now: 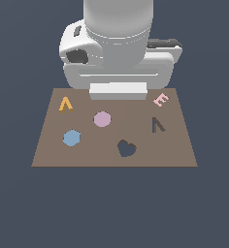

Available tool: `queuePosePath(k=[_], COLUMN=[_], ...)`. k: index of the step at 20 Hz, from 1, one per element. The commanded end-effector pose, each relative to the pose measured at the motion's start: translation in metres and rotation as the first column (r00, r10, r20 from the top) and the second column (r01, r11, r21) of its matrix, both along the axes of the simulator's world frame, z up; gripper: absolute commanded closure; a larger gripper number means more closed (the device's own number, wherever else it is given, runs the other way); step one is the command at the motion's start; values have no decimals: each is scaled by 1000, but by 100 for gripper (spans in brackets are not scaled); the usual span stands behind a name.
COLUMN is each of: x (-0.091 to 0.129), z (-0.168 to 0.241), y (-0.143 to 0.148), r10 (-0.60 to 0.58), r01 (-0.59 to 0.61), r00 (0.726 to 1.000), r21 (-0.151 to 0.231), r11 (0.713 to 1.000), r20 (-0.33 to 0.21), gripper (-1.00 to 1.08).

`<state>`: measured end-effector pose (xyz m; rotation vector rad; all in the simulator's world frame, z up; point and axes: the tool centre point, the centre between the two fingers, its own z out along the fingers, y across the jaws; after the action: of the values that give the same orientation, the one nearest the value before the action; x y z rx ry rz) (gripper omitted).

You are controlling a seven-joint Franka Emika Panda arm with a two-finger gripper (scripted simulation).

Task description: Insert a designated object into the corresponding slot on a board.

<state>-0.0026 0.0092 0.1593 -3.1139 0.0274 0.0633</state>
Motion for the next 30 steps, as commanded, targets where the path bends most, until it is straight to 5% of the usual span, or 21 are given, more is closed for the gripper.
queuePosePath(k=[1, 13, 30], x=[0, -17, -57], z=[0, -21, -92], y=[0, -33, -153], r10=[0, 44, 194], r01=[0, -44, -193], r00=[1000, 999, 980], r21=[0, -5, -23], r11=[1000, 999, 981], r20=[0, 8, 34], gripper=[-92, -92, -92])
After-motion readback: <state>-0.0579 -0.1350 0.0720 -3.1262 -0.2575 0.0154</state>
